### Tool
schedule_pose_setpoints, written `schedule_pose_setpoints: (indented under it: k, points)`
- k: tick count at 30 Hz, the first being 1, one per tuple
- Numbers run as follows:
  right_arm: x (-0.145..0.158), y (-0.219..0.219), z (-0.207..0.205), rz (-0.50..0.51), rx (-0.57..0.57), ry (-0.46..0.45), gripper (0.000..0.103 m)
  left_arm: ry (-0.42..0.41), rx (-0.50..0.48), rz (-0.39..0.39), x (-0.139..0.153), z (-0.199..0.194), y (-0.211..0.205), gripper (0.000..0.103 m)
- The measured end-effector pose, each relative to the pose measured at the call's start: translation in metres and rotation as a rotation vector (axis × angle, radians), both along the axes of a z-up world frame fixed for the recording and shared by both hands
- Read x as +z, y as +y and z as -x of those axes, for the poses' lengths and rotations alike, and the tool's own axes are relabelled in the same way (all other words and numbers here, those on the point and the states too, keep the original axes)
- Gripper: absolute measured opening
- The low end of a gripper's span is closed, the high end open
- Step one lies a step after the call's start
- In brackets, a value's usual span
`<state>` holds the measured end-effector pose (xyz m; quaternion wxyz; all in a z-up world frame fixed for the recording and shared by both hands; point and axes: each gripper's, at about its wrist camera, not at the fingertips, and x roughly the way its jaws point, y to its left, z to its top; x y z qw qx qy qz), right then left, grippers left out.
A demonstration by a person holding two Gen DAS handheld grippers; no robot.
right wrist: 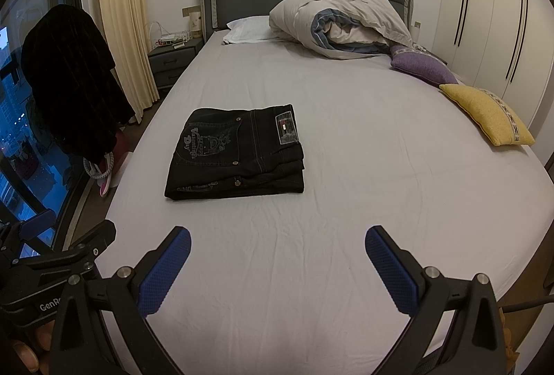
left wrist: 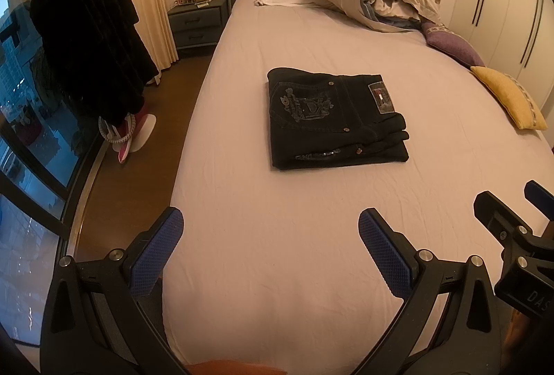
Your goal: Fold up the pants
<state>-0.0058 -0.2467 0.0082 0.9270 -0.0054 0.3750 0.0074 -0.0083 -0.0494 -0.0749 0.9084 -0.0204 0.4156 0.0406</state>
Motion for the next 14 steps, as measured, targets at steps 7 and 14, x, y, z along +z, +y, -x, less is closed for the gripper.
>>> schedule_pose_setpoints:
  k: [7, 14]
  points:
    - [0.0004, -0.0007, -0.0002, 0.001, 0.001, 0.001, 0.103, 0.006, 0.005, 0.003, -0.0006, -0.0008, 0.0030, 0.103]
    - [0.0004, -0.0009, 0.0001, -0.001, 0.000, 0.000, 0.103, -0.007, 0.013, -0.011, 0.0003, 0.0007, 0.0034, 0.103]
